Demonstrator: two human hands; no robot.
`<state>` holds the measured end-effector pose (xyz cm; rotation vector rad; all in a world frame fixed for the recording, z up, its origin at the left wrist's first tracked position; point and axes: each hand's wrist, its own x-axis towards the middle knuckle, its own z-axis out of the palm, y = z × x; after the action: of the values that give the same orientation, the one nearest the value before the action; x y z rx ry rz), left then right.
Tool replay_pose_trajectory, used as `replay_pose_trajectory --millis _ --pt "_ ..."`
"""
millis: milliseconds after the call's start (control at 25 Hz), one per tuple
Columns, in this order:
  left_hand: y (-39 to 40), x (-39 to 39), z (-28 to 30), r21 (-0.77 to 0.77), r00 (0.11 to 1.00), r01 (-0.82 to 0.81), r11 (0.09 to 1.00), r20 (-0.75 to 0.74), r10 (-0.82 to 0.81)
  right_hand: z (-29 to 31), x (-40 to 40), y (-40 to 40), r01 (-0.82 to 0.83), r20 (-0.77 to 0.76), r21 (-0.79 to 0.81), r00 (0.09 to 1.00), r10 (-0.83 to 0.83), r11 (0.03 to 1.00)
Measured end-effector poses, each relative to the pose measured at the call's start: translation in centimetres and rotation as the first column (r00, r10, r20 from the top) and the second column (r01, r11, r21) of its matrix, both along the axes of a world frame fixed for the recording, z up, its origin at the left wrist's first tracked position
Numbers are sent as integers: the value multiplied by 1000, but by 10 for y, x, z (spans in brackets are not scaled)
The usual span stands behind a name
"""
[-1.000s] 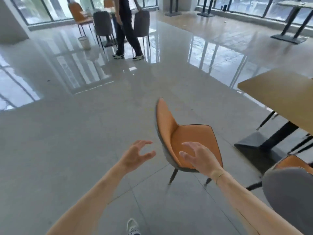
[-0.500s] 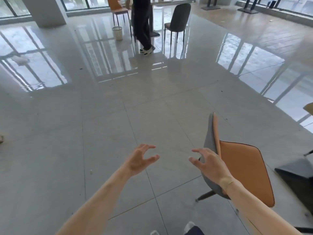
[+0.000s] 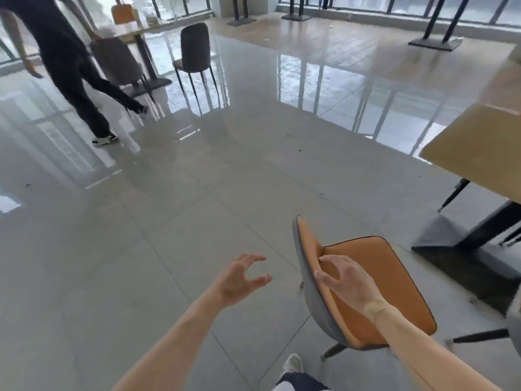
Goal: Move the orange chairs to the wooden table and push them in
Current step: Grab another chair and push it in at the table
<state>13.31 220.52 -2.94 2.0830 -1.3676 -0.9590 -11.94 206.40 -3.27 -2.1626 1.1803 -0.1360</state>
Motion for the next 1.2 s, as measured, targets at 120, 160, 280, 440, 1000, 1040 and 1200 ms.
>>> replay_pose_trajectory --millis 120,160,280,440,1000,1040,1200 --pt "-53 -1 -4 16 992 129 992 -4 -129 -5 -8 -18 41 -38 8 998 -41 999" --pt "-70 -1 -7 37 983 181 983 3 -182 -9 -12 -21 71 -51 14 996 -70 997" --pt "-120 -3 -17 79 935 344 935 60 -349 -23 -30 -26 193 -74 56 979 -188 980" --pt "-184 0 -31 145 785 551 822 242 -570 -43 -45 -21 368 -125 115 927 -354 923" --pt "-289 36 -81 270 236 928 256 103 -966 -71 72 52 864 -265 112 501 -824 490" --pt "-289 37 -81 262 212 935 239 126 -969 -72 82 58 891 -300 79 449 -841 447" --pt "-281 38 -85 180 184 957 225 218 -958 -72 107 67 935 -366 40 342 -866 353"
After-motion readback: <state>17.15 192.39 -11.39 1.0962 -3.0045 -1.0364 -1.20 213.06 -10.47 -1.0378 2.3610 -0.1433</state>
